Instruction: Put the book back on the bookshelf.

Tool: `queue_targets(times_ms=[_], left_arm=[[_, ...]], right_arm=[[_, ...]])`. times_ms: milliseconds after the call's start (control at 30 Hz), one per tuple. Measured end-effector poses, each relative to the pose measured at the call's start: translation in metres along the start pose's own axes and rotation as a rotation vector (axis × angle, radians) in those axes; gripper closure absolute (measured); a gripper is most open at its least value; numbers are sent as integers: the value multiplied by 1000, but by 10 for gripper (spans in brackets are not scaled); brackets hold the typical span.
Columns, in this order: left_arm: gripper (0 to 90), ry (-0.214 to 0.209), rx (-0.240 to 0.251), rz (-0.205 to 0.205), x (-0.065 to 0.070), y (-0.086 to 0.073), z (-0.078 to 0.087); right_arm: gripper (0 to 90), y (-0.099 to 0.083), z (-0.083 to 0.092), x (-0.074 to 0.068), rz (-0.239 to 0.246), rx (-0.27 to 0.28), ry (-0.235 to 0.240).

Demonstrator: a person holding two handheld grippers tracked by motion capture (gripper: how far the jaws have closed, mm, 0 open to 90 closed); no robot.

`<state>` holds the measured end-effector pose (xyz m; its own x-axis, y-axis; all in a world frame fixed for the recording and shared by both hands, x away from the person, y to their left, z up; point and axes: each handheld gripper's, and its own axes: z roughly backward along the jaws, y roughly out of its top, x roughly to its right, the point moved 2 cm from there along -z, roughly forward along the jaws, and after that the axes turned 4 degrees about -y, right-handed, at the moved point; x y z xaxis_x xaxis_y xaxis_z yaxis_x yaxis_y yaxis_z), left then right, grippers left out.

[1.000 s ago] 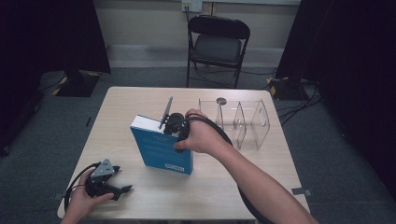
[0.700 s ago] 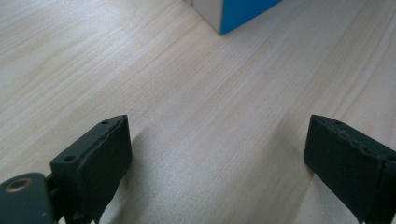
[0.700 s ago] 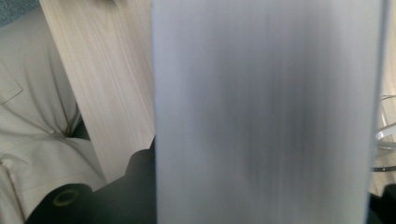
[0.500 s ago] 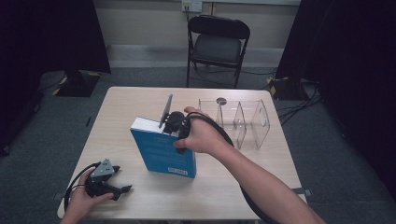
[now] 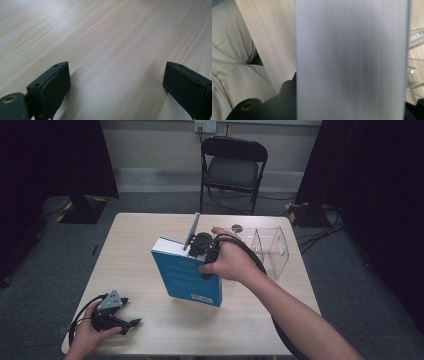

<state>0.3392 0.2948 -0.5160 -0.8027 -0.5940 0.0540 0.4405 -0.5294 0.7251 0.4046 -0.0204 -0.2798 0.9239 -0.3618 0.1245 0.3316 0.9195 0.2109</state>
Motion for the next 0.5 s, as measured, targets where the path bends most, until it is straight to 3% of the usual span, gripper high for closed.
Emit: queue_targets(times_ms=[233, 500], left_arm=[[2, 1, -15, 5, 2, 2, -4], [0, 1, -15, 5, 2, 2, -4]], right_arm=[[618, -16, 5, 7, -50, -5, 3], [619, -34, 8, 15, -92, -12, -1]])
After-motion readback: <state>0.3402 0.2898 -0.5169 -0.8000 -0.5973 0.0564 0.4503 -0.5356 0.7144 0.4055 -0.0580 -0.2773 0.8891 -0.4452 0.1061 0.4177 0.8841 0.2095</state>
